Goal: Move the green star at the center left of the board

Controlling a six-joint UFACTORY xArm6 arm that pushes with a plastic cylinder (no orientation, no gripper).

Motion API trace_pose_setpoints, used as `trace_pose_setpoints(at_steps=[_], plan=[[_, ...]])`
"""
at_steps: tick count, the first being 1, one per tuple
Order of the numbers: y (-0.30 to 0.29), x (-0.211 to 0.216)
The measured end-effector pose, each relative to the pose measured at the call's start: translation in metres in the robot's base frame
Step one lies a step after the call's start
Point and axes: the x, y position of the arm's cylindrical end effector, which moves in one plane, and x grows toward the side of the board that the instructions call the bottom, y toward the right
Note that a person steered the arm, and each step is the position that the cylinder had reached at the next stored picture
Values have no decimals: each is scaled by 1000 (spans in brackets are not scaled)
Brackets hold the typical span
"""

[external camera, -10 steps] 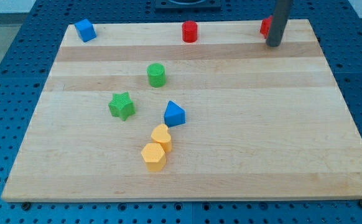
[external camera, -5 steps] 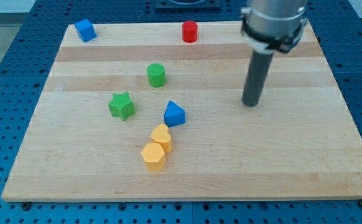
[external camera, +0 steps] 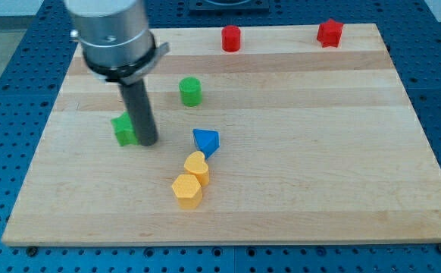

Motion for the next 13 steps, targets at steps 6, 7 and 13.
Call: trace_pose_setpoints(at_steps=[6, 7, 13], plan=[[-9, 28], [-3, 7], [-87, -53]])
